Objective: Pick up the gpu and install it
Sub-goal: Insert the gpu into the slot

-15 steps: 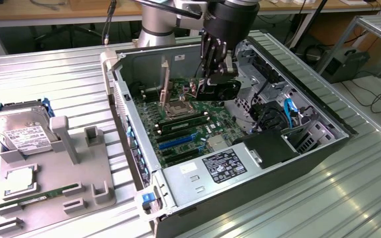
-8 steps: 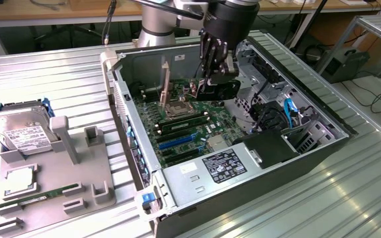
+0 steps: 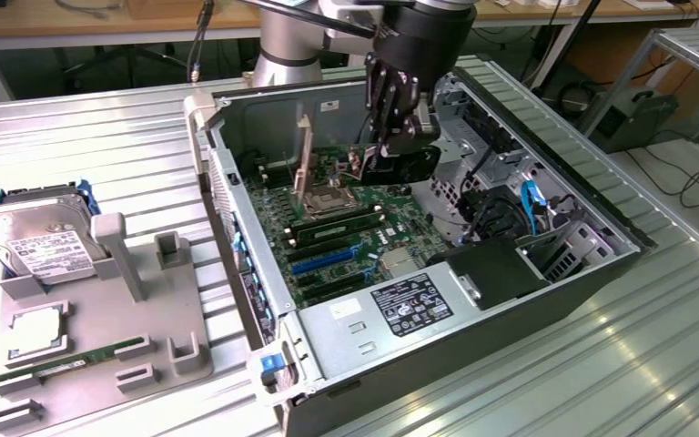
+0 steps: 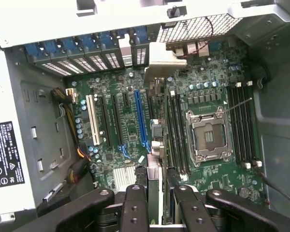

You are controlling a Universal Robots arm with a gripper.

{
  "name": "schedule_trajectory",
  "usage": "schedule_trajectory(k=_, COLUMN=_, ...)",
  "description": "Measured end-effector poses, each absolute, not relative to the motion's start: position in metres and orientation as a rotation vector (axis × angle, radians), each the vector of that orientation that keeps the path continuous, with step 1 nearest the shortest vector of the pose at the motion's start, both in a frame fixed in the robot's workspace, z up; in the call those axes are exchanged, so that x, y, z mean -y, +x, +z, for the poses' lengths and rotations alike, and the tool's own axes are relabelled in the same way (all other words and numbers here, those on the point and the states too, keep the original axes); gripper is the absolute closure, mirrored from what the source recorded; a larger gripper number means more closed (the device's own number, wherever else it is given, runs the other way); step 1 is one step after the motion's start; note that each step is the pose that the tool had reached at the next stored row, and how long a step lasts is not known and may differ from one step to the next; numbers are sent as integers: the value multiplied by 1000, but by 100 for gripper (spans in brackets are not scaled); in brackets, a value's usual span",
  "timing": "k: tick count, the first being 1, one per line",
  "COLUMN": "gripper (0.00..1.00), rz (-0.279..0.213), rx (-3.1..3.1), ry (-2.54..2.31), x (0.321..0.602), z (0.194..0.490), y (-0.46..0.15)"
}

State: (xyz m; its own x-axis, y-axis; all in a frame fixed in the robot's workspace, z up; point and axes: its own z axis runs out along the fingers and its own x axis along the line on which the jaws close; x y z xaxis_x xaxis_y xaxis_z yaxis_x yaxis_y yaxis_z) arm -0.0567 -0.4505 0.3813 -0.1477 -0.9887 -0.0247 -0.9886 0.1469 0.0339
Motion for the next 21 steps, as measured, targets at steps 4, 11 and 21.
schedule_trajectory(k=4, gripper=74, rz=-66, rx=2359, ry=2068, x=450, z=381, y=-57)
schedule_trajectory(k=11, gripper=74, rz=-65, rx=2328, ry=2102, x=450, z=381, y=-57)
schedule_trajectory(k=21, gripper=74, rz=-65, rx=2282, ry=2150, x=451, z=381, y=-57)
